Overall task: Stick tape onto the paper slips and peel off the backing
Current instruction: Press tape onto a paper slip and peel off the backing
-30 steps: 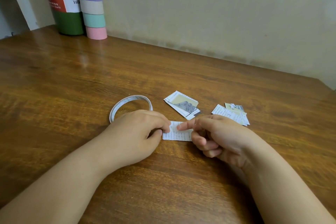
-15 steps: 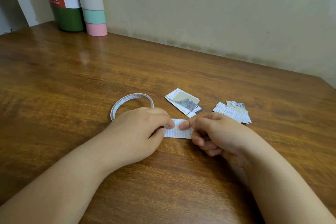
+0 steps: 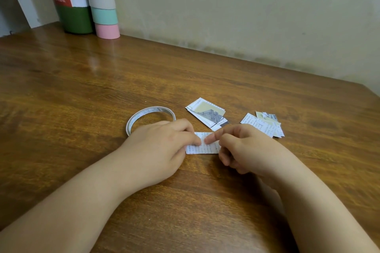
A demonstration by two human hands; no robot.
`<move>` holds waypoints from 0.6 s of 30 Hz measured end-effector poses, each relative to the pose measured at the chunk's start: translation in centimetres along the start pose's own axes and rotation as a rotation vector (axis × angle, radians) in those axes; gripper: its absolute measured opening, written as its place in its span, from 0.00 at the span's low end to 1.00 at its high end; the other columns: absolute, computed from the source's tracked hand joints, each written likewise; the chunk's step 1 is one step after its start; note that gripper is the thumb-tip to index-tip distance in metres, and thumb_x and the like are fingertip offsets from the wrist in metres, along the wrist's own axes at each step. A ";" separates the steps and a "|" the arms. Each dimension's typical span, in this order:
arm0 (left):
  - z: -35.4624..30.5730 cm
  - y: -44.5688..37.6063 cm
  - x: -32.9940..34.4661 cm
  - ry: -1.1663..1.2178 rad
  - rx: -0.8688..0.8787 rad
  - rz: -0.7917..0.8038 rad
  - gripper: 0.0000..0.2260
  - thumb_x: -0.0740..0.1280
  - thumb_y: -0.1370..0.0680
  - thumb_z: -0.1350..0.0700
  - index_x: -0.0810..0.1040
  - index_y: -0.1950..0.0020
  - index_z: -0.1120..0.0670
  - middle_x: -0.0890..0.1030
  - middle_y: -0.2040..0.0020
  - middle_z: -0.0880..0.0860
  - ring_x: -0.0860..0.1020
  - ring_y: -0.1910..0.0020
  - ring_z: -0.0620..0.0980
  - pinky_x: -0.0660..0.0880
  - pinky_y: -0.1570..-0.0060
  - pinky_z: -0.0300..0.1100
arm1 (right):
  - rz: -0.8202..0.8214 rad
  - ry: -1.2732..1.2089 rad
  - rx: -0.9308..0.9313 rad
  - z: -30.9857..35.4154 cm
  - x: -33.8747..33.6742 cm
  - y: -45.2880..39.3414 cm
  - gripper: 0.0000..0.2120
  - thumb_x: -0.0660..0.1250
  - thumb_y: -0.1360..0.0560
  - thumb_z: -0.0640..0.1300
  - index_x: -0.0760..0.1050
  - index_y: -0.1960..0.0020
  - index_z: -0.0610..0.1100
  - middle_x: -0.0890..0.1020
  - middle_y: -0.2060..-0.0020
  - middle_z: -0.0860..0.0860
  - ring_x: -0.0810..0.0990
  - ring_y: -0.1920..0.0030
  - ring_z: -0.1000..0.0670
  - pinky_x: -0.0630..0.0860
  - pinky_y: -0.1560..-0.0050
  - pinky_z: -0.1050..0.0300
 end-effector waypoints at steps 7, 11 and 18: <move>0.1 0.0 0.1 0.003 0.013 -0.023 0.17 0.54 0.25 0.53 0.78 0.43 0.41 0.75 0.47 0.39 0.77 0.52 0.46 0.76 0.57 0.49 | -0.113 0.192 -0.071 0.1 -0.1 0.6 0.14 0.55 0.23 0.43 0.77 0.54 0.56 0.75 0.77 0.55 0.67 0.82 0.59 0.65 0.76 0.67; 0.1 0.0 0.2 0.002 0.018 -0.024 0.17 0.54 0.25 0.53 0.78 0.43 0.41 0.75 0.46 0.39 0.77 0.52 0.47 0.76 0.57 0.49 | -0.153 0.249 -0.090 0.1 0.0 0.8 0.14 0.55 0.24 0.42 0.77 0.55 0.57 0.77 0.74 0.55 0.71 0.76 0.57 0.68 0.73 0.64; 0.2 0.1 0.2 0.022 0.029 -0.044 0.16 0.56 0.25 0.54 0.79 0.44 0.42 0.76 0.47 0.40 0.78 0.53 0.47 0.77 0.58 0.49 | -0.227 0.400 -0.146 -0.1 -0.2 0.8 0.11 0.57 0.25 0.43 0.78 0.53 0.50 0.80 0.68 0.51 0.78 0.68 0.50 0.73 0.66 0.58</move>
Point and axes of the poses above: each hand's wrist, its own y-axis away from the middle knuckle, its own x-axis out of the palm, z = x × y, the point moved 2 cm from there along -y, towards the middle knuckle
